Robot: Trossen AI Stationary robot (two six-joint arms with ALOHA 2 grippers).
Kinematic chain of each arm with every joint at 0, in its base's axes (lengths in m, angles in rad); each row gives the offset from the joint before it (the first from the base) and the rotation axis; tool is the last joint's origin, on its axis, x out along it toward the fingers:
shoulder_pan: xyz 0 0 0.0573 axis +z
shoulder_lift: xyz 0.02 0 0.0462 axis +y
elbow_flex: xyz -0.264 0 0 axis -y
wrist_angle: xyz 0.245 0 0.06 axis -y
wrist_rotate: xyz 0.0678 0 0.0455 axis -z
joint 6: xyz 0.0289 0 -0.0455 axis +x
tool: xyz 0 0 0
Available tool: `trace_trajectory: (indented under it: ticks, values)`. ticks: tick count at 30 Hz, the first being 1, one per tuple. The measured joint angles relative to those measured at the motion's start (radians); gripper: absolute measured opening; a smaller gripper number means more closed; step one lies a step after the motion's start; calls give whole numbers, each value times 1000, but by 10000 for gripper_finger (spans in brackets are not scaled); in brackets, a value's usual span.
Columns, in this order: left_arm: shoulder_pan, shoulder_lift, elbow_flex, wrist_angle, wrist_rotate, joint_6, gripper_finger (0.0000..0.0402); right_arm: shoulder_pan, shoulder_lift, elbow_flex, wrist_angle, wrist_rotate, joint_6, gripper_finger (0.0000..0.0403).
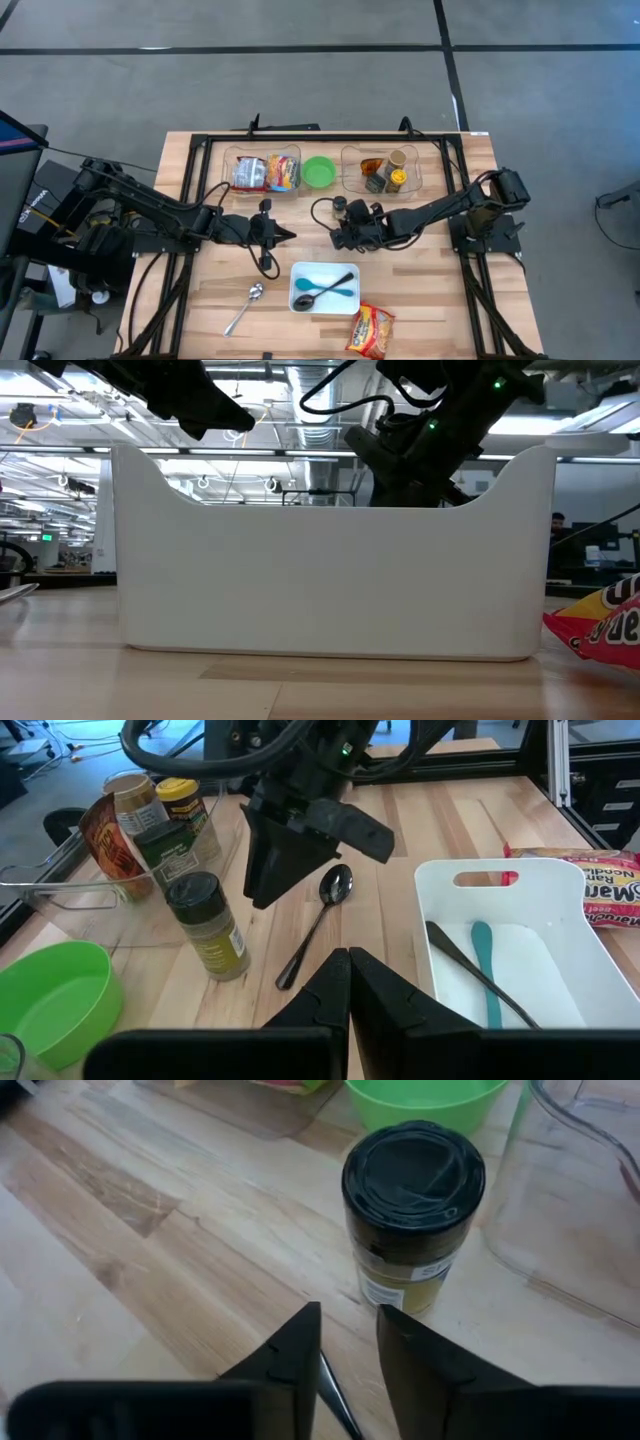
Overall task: Pick & Place Food Item
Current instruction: Put the black seasoning into the right transparent bin
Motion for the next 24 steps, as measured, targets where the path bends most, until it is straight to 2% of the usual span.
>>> trace_trajectory:
  ticks: [13, 24]
  values:
    - [0, 0, 0, 0, 0, 0, 4, -43, 0, 0, -20, -10, -26, 246]
    - [0, 0, 0, 0, 0, 0, 4, -95, 0, 0, -9, -21, -29, 260]
